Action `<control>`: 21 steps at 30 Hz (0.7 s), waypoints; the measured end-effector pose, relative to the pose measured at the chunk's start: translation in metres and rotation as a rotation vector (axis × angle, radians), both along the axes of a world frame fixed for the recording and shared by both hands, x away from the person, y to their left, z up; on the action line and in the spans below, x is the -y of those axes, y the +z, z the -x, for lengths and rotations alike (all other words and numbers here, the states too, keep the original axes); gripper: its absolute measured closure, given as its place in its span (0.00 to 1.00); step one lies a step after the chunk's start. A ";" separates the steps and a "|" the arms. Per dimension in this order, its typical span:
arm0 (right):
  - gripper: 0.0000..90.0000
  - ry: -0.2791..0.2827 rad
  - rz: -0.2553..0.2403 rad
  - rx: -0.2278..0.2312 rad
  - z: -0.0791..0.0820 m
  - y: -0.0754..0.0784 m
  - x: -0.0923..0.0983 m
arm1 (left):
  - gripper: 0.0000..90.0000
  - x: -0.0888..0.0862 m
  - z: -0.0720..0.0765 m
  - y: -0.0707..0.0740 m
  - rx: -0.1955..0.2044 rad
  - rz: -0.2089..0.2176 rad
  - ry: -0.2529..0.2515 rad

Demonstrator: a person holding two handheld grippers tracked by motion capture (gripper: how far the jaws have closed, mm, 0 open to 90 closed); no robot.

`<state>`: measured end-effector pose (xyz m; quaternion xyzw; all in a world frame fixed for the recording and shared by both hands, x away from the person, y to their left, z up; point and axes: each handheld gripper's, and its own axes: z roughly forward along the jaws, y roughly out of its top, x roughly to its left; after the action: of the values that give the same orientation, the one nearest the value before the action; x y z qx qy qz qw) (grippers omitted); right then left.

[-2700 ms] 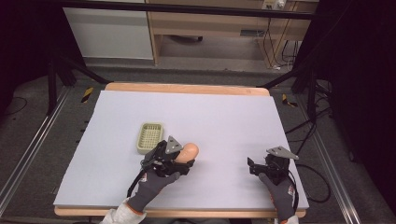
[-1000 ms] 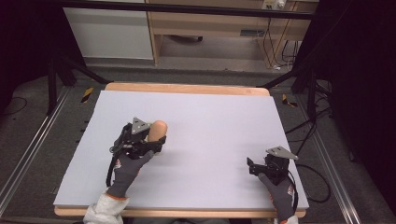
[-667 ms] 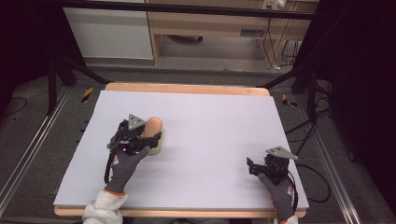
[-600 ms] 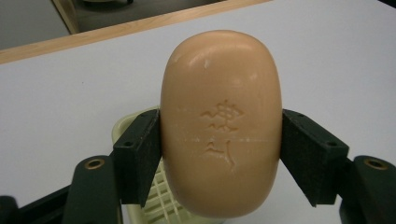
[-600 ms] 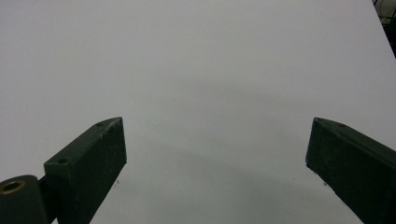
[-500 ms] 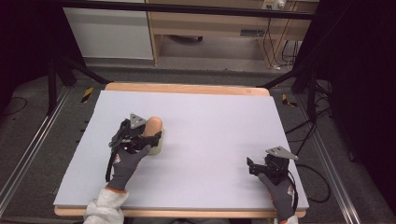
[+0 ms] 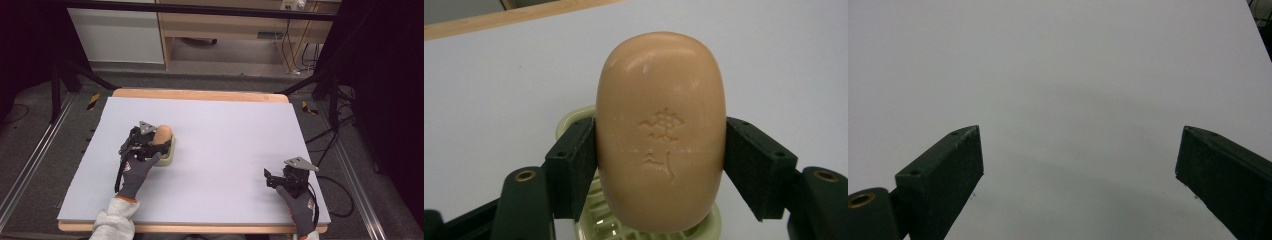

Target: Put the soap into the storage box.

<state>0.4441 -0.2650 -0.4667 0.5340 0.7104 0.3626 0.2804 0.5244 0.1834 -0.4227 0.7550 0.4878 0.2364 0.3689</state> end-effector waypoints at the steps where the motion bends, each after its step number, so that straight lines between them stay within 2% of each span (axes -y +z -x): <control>1: 0.06 0.001 0.002 0.001 0.000 0.000 0.000 | 0.35 0.000 0.000 -0.002 -0.004 0.001 0.003; 10: 0.06 0.000 -0.004 -0.001 0.000 0.000 0.000 | 0.35 0.001 -0.003 -0.012 -0.040 -0.029 -0.001; 21: 0.06 0.002 -0.001 -0.001 0.000 0.000 0.000 | 0.35 -0.003 -0.005 -0.017 -0.061 -0.037 0.012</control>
<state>0.4444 -0.2647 -0.4670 0.5335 0.7110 0.3631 0.2794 0.5299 0.1864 -0.4397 0.7657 0.4989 0.2242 0.3385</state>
